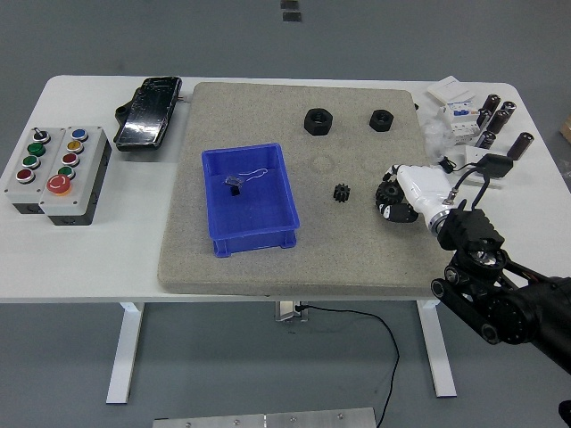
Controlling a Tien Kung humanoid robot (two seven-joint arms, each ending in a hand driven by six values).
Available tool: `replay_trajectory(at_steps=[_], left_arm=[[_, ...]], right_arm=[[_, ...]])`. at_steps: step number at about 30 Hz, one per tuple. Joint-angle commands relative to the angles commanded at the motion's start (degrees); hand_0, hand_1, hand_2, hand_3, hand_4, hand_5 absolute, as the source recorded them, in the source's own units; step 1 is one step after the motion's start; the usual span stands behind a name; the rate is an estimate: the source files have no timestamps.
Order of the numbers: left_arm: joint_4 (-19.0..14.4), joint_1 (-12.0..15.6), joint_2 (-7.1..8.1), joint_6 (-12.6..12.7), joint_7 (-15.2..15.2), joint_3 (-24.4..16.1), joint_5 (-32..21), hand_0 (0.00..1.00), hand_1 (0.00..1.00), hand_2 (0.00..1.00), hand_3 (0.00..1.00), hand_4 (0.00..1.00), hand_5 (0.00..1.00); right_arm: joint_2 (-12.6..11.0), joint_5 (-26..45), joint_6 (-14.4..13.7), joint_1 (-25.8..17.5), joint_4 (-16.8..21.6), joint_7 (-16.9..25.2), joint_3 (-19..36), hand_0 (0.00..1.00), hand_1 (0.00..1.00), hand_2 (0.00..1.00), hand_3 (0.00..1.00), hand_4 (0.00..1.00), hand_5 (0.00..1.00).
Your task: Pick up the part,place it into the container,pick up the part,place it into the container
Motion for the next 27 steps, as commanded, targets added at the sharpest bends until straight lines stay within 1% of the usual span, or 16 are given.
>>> replay_trajectory(at_steps=[5,8,9,14,15,17,20,21,26,27], left_arm=[[0.0,0.1,0.02,0.0,0.1,0.0,0.0,0.674,0.655,0.591,0.63,0.698,0.312],[0.0,0.1,0.03,0.0,0.1,-0.1,0.1,0.674,0.655,0.591,0.63,0.698,0.312],[0.0,0.2,0.04,0.0,0.1,-0.2,0.2,0.674,0.655,0.591,0.63,0.698,0.312],[0.0,-0.1,0.07,0.0,0.2,-0.6,0.6,0.674,0.655,0.591,0.63,0.698,0.312],[0.0,-0.1,0.09,0.0,0.1,-0.6,0.7,0.674,0.655,0.591,0.63,0.698,0.313],[0.0,-0.2,0.09,-0.1,0.1,-0.8,0.9,0.674,0.655,0.591,0.63,0.698,0.313],[0.0,-0.3,0.07,-0.1,0.1,-0.9,1.0,0.674,0.655,0.591,0.63,0.698,0.313],[0.0,-0.3,0.07,-0.1,0.1,-0.9,1.1,0.674,0.655,0.591,0.63,0.699,0.313],[0.0,-0.3,0.18,-0.1,0.2,-1.1,1.4,0.674,0.655,0.591,0.63,0.699,0.313],[0.0,-0.3,0.18,-0.1,0.2,-1.1,1.4,0.674,0.655,0.591,0.63,0.699,0.313]], right_arm=[[0.5,-0.4,-0.4,1.0,3.7,-0.1,-1.3,0.383,0.603,0.516,0.688,0.378,0.029],[1.5,-0.4,-0.7,2.2,5.9,-0.1,-2.7,0.383,0.603,0.516,0.688,0.378,0.029],[2.0,-0.6,-0.8,2.7,6.7,-0.1,-3.3,0.379,0.606,0.517,0.687,0.387,0.046],[3.8,-3.3,-0.6,5.4,10.6,-1.1,-8.0,0.379,0.606,0.517,0.687,0.387,0.046],[4.1,-3.8,-0.6,5.9,11.1,-1.2,-9.0,0.374,0.603,0.56,0.686,0.418,0.135],[4.9,-4.9,-0.4,6.8,11.9,-1.6,-11.0,0.374,0.603,0.56,0.686,0.418,0.135],[6.2,-5.7,-0.1,7.8,12.0,-1.8,-13.0,0.374,0.603,0.56,0.686,0.418,0.135],[6.6,-5.8,-0.1,8.0,11.9,-1.9,-13.6,0.407,0.626,0.641,0.687,0.585,0.288],[7.5,-5.7,-0.9,8.7,11.0,-1.9,-15.4,0.407,0.626,0.641,0.687,0.585,0.288],[7.7,-5.6,-0.9,8.7,10.7,-2.0,-15.7,0.5,0.696,0.715,0.741,0.639,0.314]])
